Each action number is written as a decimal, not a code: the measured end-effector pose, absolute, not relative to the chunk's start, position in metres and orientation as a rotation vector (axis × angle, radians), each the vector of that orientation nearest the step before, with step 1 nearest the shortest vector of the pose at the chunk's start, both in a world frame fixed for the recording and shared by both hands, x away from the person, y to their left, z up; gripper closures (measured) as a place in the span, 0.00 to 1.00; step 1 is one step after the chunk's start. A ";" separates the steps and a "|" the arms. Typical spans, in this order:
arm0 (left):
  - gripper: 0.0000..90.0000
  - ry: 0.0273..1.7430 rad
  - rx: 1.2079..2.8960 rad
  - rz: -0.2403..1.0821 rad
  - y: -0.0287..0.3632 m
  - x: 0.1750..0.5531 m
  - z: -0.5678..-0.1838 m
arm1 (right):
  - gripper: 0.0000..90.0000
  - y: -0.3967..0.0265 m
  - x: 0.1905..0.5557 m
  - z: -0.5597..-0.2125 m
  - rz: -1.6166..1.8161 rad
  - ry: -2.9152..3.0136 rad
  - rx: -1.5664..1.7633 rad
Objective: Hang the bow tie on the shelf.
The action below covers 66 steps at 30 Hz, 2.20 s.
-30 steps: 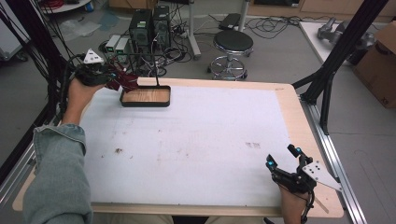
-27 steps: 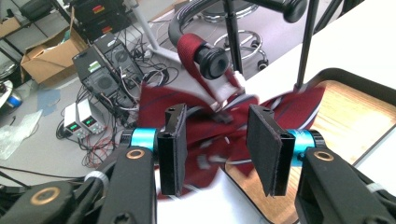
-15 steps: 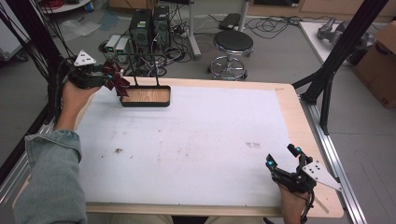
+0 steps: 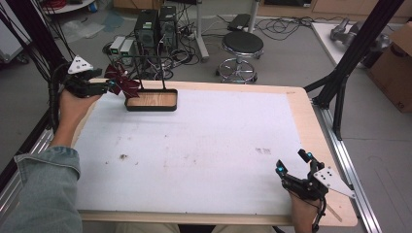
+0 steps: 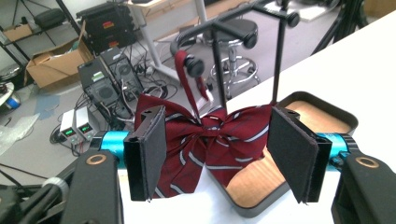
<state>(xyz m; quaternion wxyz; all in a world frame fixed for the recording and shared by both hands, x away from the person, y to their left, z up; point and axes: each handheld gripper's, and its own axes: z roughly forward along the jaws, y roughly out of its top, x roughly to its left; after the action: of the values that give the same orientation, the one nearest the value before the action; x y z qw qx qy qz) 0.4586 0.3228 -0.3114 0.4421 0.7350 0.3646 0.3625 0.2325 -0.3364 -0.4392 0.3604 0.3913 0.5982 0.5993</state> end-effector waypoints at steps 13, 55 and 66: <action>0.36 0.857 1.739 0.897 0.312 0.423 -0.300 | 0.12 -0.335 0.233 -0.438 1.542 1.539 1.011; 0.21 0.859 1.504 0.973 0.284 0.294 -0.373 | 0.12 -0.334 0.237 -0.439 1.552 1.546 1.021; 0.20 0.926 1.466 0.992 0.284 0.270 -0.402 | 0.12 -0.328 0.241 -0.439 1.551 1.559 1.013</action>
<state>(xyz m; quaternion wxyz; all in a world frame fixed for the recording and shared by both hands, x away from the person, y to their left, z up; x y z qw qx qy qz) 0.2701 0.2838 -0.4020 0.5412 0.6171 0.3897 0.4176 0.2415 -0.3284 -0.4386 0.3524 0.3915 0.6025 0.5996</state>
